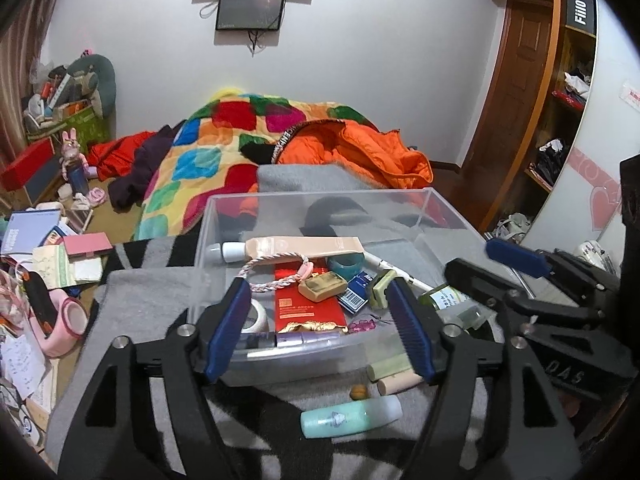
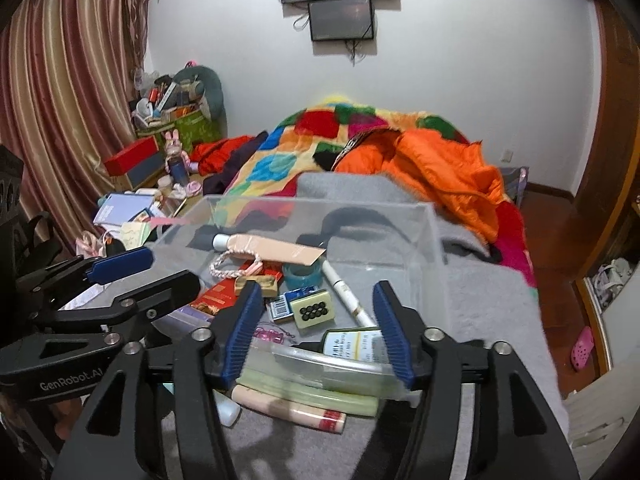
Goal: Organize objects
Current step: 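Open both tools to drop the block and case into the clear box, then withdraw both open tools from the box toward the remaining items, then close the left tool around the mint-green bottle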
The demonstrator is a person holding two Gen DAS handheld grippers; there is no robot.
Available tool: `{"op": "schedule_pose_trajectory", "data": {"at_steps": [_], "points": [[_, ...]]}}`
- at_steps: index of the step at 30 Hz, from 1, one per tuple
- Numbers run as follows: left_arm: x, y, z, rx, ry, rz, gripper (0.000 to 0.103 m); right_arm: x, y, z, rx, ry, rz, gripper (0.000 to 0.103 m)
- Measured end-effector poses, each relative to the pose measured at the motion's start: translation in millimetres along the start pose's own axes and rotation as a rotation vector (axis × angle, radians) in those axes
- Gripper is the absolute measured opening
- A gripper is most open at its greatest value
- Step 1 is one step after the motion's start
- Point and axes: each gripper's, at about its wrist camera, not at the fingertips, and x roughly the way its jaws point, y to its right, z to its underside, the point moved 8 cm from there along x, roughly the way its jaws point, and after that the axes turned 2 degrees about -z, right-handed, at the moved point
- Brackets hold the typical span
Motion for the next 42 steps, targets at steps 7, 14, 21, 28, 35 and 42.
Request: {"op": "schedule_pose_trajectory", "data": {"at_steps": [7, 14, 21, 28, 35, 42], "points": [[-28, -2, 9, 0.002, 0.05, -0.018, 0.09, -23, 13, 6, 0.022, 0.018, 0.023, 0.065], [-29, -3, 36, 0.009, 0.001, -0.025, 0.091, -33, 25, 26, 0.051, -0.002, 0.048, 0.069], [0, -2, 79, -0.004, -0.144, 0.017, 0.094, -20, 24, 57, 0.041, -0.084, 0.062, 0.069], [27, 11, 100, 0.042, -0.236, 0.019, 0.095, -11, 32, 72, 0.072, -0.131, 0.056, 0.069], [37, 21, 99, 0.076, -0.241, -0.01, 0.096, -4, 27, 78, 0.09, -0.159, 0.031, 0.078], [27, 11, 102, 0.063, -0.2, -0.025, 0.076, 10, 10, 88, 0.09, -0.211, 0.0, 0.082]]}}
